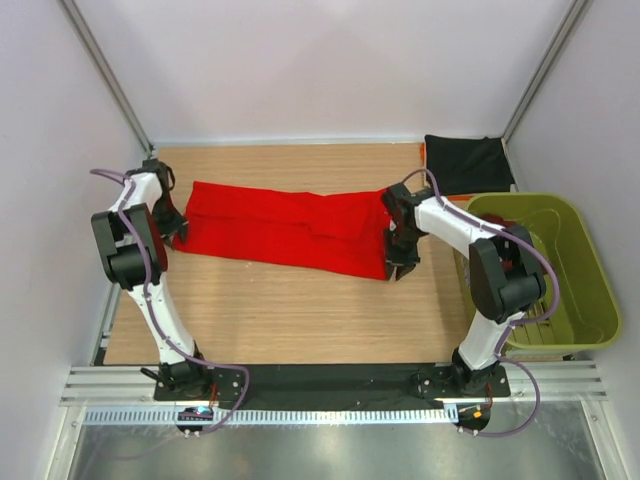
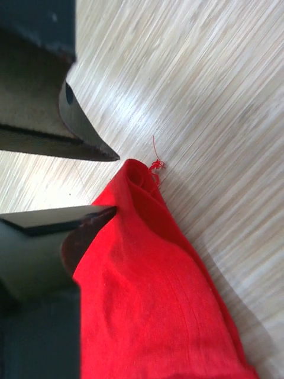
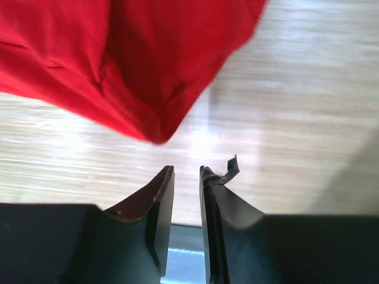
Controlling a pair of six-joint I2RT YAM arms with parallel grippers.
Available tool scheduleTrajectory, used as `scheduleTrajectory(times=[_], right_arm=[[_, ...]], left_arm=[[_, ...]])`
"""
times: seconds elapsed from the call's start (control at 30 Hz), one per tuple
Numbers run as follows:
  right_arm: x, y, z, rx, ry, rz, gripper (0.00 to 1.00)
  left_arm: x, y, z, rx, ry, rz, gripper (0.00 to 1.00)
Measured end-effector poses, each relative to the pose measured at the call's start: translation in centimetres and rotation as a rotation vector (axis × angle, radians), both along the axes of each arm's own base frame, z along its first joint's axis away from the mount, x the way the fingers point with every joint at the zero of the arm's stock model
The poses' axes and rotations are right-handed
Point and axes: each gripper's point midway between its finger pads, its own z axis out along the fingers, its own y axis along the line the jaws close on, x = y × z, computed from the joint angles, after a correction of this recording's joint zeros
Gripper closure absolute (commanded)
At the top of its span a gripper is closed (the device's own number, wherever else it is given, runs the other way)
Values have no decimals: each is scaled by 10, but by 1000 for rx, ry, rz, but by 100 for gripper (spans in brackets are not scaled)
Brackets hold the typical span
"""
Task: Fold and stack the t-shirts
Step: Fold the tshirt
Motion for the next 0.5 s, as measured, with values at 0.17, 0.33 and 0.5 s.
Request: scheduleTrajectory(times=[0.17,0.33,0.5], right_arm=[[33,4,47,-49,-70,-143,67],[89,27,86,17,-202,-348,66],[121,45,64,43,-192,-503,62]], left_arm=[[8,2,14,20,-33,10,61],[30,-6,39,9,-132,1,62],[47,-56,59,-64,-222,-109,62]])
